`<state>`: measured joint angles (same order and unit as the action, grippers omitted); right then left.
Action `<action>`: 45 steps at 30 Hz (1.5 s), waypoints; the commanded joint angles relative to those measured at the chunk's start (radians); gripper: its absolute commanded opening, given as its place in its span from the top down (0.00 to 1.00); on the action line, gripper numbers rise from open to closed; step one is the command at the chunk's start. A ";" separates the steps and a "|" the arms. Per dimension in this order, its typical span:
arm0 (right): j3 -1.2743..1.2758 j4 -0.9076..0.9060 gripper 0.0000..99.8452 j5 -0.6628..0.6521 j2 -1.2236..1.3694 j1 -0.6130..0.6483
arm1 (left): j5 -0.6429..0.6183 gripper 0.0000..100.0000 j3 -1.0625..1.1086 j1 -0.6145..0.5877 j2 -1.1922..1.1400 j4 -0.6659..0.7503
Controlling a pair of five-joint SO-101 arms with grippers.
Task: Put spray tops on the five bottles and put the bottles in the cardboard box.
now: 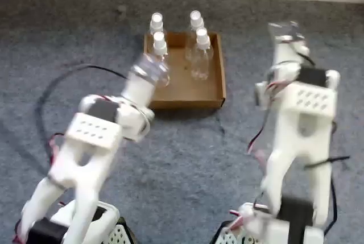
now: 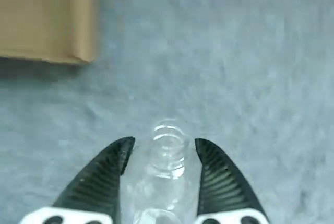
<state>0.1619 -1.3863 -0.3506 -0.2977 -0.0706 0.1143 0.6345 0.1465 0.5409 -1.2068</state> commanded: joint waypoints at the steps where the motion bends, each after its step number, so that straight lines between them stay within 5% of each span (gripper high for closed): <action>1: 0.188 0.117 1.00 0.055 -0.295 0.182 | -0.044 1.00 -0.163 -0.076 0.188 -0.064; 10: 0.598 0.344 1.00 0.163 -0.634 0.737 | -0.247 1.00 -0.334 -0.124 0.587 0.031; 16: 0.720 0.559 1.00 0.190 -0.638 0.909 | -0.466 1.00 -0.283 -0.125 0.751 0.141; 23: 0.857 0.656 1.00 0.189 -0.644 1.063 | -0.609 1.00 0.033 -0.125 0.954 0.387; 33: 0.881 0.736 1.00 0.196 -0.645 1.087 | -0.605 1.00 0.392 -0.125 1.268 0.486; 45: 0.883 0.734 1.00 0.196 -0.642 1.072 | -0.611 1.00 0.437 -0.119 1.287 0.374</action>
<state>1.0549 -0.6697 -0.1649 -0.9175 1.0081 -0.4887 1.0794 0.0376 1.8190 -0.8232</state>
